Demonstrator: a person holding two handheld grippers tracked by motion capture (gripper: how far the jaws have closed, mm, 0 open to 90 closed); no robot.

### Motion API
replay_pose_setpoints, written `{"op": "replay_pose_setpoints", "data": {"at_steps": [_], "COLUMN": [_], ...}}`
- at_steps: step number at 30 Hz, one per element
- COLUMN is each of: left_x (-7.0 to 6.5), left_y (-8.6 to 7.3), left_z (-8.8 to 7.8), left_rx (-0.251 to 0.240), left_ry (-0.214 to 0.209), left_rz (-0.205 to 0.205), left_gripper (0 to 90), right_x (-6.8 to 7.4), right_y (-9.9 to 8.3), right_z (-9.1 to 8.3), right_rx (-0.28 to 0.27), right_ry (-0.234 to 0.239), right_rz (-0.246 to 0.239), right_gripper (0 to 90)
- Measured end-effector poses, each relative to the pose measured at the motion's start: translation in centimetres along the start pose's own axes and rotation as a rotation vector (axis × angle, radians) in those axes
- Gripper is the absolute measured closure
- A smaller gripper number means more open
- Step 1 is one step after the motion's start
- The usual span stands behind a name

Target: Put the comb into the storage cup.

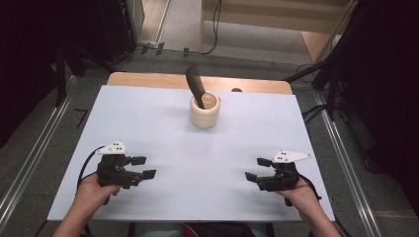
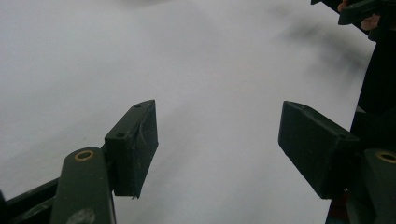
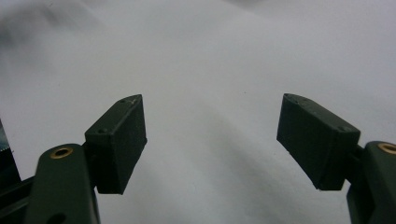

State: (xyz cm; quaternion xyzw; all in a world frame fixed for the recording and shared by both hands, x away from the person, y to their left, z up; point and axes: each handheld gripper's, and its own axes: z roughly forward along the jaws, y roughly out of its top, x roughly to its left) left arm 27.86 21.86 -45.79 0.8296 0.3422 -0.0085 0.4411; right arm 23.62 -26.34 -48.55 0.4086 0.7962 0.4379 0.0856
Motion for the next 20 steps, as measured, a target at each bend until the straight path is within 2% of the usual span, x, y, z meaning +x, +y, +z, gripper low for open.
{"op": "replay_pose_setpoints", "data": {"at_steps": [20], "left_x": [0.03], "left_y": [-0.06], "left_z": [0.17], "left_rx": [0.012], "left_ry": [0.007], "left_rz": [0.002], "left_gripper": [29.4], "right_x": [0.07], "right_y": [-0.02], "right_z": [0.06], "right_rx": [0.007], "right_ry": [0.002], "right_rz": [-0.003], "right_gripper": [22.2]}}
